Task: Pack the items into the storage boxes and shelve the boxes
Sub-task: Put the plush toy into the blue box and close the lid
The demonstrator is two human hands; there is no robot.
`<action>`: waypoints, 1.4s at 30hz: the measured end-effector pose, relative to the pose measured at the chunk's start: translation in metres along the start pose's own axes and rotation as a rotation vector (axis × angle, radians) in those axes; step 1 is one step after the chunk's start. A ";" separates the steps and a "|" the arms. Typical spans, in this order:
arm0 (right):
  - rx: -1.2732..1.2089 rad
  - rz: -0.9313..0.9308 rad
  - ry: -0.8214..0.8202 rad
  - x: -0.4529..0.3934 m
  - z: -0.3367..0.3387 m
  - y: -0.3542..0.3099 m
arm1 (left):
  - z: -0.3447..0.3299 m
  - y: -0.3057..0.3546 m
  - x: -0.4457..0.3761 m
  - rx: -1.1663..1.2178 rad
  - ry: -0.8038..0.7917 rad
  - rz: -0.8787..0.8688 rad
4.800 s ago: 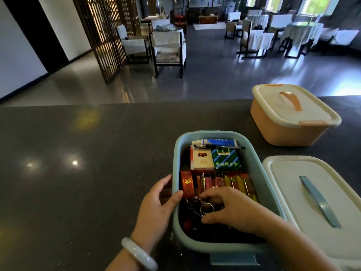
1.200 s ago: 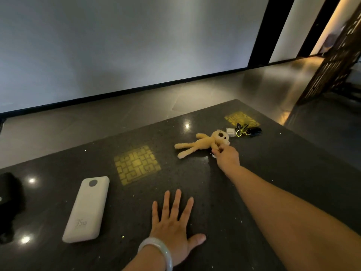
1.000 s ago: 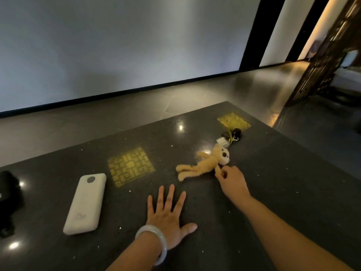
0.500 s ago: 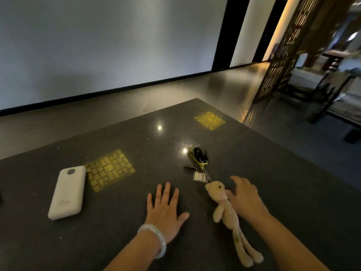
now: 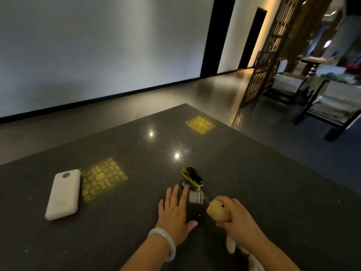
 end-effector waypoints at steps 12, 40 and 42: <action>-0.186 -0.097 0.379 0.180 0.142 0.097 | -0.083 0.210 0.049 0.611 -0.412 -0.288; -0.653 -0.369 1.051 0.673 0.199 0.380 | -0.294 0.587 0.384 0.916 -0.801 -0.617; -0.666 -0.393 0.997 0.674 0.185 0.395 | -0.312 0.579 0.385 0.904 -0.804 -0.551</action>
Point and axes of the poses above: each hand's wrist, its own x-axis away from the middle knuckle, its own z-axis out of the back of the hand, y = z × x, the point moved 9 cm from there along -x, towards the middle knuckle, and after that the axes turned 12 degrees about x, right-handed, at the moved point
